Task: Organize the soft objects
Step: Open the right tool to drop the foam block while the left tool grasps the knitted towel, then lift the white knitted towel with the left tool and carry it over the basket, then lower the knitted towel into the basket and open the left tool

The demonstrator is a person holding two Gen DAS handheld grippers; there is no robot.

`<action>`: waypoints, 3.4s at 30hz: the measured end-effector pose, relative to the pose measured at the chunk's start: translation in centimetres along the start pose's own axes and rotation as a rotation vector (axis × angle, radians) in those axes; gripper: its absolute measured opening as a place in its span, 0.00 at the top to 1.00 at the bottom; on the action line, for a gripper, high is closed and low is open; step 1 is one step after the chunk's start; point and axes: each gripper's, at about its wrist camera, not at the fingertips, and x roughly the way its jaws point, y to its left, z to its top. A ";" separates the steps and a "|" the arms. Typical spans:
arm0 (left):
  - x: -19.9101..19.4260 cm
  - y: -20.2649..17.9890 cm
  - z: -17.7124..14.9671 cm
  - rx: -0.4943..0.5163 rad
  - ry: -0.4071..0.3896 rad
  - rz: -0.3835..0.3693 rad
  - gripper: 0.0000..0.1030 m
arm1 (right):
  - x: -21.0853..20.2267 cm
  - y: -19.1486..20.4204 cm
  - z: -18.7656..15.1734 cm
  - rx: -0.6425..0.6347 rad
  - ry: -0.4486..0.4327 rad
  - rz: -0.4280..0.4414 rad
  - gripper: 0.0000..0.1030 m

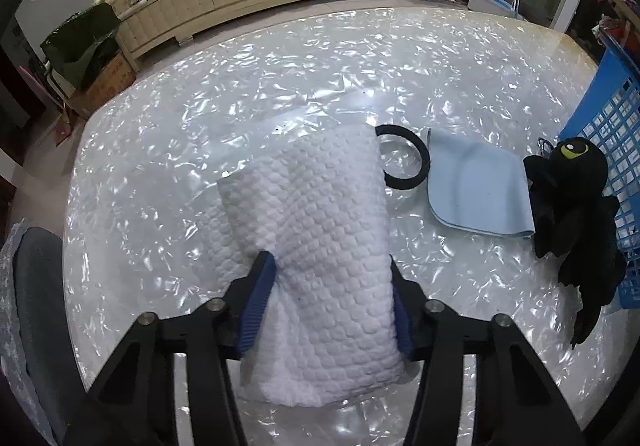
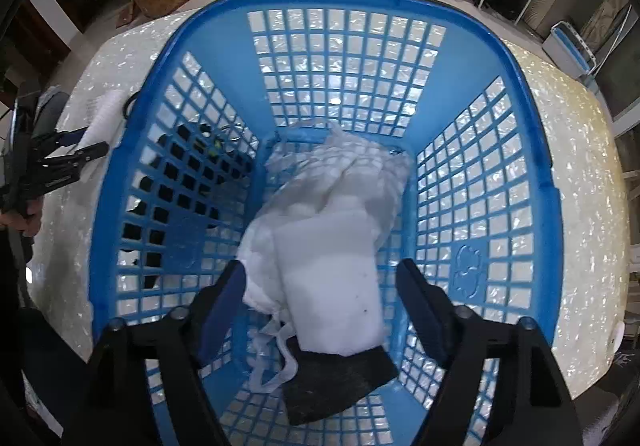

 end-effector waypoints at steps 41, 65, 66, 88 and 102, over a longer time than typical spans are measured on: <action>-17.3 -9.4 -3.1 0.020 -0.151 -0.122 0.85 | -9.0 -2.9 -7.9 0.040 -0.243 -0.025 0.00; -19.2 -20.8 4.2 0.242 -0.221 -0.152 0.84 | -7.9 -6.4 -7.2 0.083 -0.280 0.046 0.00; -18.9 -21.2 4.5 0.251 -0.219 -0.156 0.84 | -7.9 -6.6 -7.1 0.085 -0.281 0.049 0.00; -9.9 -28.4 9.1 0.379 -0.103 -0.150 0.84 | -3.8 -11.1 -6.0 0.156 -0.255 0.104 0.00; -4.6 -31.8 9.7 0.454 0.045 -0.145 0.84 | -1.8 -12.2 -6.2 0.169 -0.229 0.142 0.00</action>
